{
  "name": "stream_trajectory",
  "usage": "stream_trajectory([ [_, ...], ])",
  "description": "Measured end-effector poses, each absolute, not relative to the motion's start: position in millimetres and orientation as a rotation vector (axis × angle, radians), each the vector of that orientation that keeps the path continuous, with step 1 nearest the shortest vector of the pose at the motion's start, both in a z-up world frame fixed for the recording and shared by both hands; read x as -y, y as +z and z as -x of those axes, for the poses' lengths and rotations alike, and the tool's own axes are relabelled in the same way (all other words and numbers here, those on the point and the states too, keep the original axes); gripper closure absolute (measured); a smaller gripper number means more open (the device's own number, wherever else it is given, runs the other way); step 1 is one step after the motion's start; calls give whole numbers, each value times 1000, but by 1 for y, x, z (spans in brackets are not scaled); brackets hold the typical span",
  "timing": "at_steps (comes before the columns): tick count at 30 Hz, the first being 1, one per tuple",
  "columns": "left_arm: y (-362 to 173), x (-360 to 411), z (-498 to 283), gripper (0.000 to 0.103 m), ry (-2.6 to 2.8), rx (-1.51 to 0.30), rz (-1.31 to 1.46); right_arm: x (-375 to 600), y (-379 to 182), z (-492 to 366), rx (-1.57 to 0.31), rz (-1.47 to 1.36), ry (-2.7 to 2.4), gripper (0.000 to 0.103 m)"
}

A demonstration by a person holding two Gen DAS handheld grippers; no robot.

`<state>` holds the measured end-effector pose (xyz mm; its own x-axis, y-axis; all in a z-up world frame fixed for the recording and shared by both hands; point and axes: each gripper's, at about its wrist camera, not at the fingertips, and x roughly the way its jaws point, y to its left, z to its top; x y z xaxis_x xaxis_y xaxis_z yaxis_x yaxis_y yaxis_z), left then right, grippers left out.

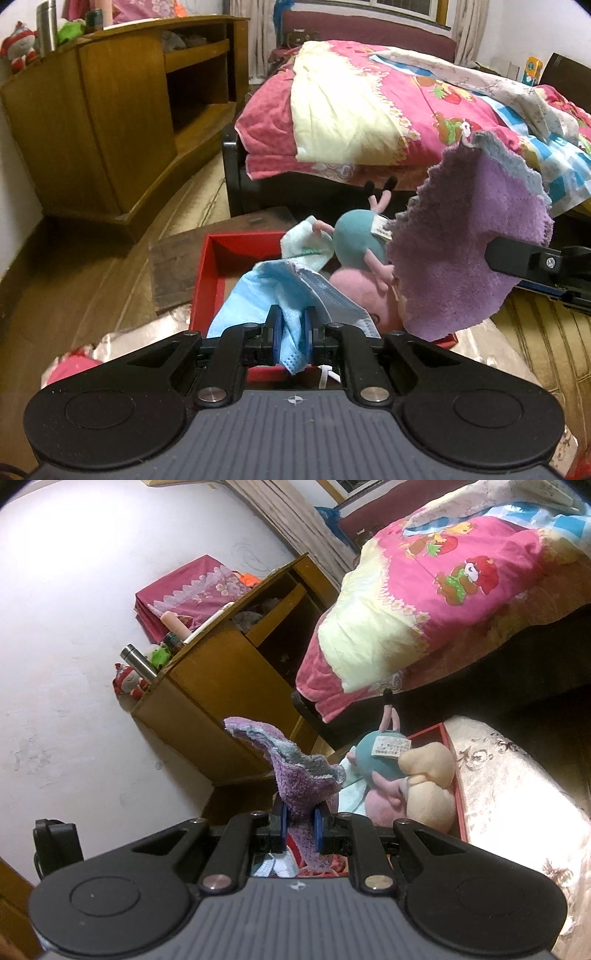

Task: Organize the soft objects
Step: 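Carry the face mask with the left tool while the right tool carries the towel over the box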

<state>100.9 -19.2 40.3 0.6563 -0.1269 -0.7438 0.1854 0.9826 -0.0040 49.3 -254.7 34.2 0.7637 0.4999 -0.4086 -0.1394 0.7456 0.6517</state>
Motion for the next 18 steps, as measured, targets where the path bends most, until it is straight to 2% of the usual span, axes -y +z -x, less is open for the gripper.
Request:
stream_trajectory([
  [18,18,22,-158,93,-127,-869,-110,252,8,-110,-668,-585,296,103],
])
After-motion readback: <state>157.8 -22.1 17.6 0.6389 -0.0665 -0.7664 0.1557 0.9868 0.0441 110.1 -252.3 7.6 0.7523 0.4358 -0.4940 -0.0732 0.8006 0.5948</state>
